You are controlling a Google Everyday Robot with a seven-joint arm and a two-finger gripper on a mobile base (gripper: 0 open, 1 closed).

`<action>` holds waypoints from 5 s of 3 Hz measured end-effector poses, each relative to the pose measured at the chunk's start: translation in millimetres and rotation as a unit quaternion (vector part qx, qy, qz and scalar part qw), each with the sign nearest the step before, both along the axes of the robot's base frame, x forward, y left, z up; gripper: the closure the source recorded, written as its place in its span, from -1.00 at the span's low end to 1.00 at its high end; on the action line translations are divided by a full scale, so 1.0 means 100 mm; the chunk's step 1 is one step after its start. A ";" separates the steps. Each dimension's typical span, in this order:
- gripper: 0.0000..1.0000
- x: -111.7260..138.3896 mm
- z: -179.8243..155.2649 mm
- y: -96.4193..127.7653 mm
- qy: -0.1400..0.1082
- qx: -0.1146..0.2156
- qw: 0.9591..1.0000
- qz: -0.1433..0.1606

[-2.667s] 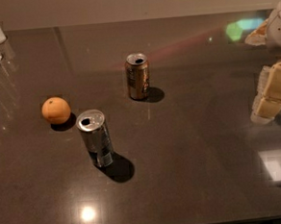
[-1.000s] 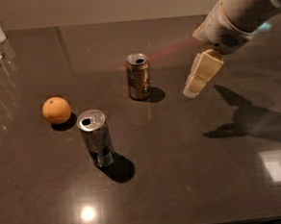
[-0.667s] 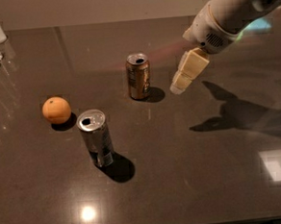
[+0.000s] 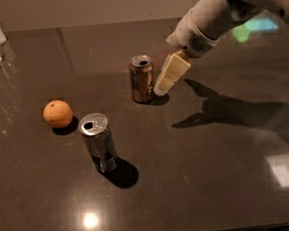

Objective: Move orange can near orange

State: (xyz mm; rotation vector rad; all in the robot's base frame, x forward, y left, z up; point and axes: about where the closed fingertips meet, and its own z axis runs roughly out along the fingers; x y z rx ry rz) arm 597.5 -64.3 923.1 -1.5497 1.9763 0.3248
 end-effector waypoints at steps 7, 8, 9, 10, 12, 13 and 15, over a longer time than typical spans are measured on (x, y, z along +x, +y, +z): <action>1.00 0.08 -0.12 0.92 0.053 0.044 0.994 0.087; 1.00 -0.03 -0.03 1.13 0.052 0.054 0.990 0.120; 1.00 -0.10 0.03 1.27 0.050 0.060 0.987 0.143; 1.00 -0.26 0.10 1.53 0.039 0.062 0.981 0.178; 1.00 -0.46 0.02 1.88 0.034 0.055 0.974 0.218; 1.00 -0.49 -0.07 1.95 0.040 0.053 0.973 0.222; 0.22 -0.50 -0.14 2.02 0.048 0.056 0.972 0.224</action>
Offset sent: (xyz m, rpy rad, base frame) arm 0.0229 0.0513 -0.0163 0.0695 0.0103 0.0752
